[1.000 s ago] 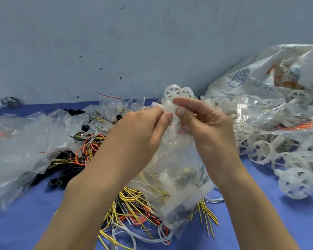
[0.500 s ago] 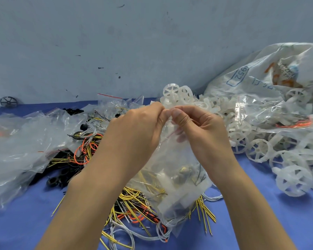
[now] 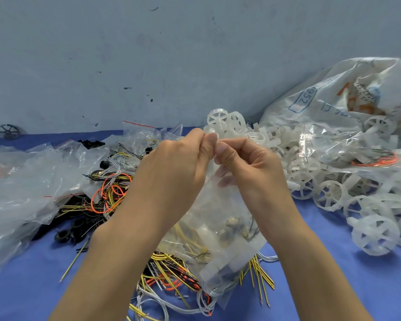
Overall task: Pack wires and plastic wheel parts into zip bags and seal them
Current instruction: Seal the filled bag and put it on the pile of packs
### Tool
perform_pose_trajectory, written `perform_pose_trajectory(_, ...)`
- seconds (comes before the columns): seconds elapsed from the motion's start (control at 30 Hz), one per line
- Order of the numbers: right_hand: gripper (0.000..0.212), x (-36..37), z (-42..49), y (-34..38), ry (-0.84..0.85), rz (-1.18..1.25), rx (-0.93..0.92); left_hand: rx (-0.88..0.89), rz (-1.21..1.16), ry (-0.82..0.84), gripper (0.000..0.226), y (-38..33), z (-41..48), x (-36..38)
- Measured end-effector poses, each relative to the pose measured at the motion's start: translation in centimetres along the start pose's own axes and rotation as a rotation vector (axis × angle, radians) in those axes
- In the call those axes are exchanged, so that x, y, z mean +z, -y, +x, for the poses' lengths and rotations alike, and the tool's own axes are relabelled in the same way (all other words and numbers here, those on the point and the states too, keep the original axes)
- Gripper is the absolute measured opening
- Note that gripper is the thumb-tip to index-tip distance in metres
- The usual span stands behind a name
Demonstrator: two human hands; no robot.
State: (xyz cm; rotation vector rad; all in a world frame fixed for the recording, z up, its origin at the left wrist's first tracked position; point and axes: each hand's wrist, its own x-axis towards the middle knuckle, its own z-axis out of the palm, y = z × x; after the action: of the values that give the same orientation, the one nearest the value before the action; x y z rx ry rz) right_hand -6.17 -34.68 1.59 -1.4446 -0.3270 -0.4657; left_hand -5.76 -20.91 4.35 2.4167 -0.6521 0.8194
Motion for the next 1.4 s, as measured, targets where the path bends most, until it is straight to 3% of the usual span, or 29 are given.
perform_pose_trajectory(0.27, 0.012, -0.1, 0.2, -0.1, -0.043, -0.004, 0.073, 0.025, 0.028, -0.020, 0.049, -0.2, 0.0, 0.7)
perform_pose_trajectory(0.67, 0.017, -2.9, 1.3, 0.2, -0.289, 0.008, 0.112, 0.042, 0.052, 0.070, 0.040, 2.4, -0.8, -0.2)
perform_pose_trajectory(0.87, 0.017, -4.0, 1.6, 0.1, -0.372, 0.016, 0.109, 0.020, 0.049, 0.044, 0.052, 3.6, -1.2, -0.8)
perform_pose_trajectory(1.0, 0.017, -4.5, 1.6, -0.1, -0.349, 0.013, 0.090, 0.008, 0.045, 0.040, 0.050, 3.9, -1.3, -1.1)
perform_pose_trajectory(1.23, 0.016, -4.9, 1.4, -0.1, -0.163, 0.033, 0.124, -0.002, 0.046, 0.000, 0.049, 4.3, -1.4, -1.4)
perform_pose_trajectory(1.4, 0.012, -4.5, 1.3, 0.2, -0.221, 0.015, 0.056, -0.053, 0.050, -0.053, 0.052, 4.6, -1.4, -1.6)
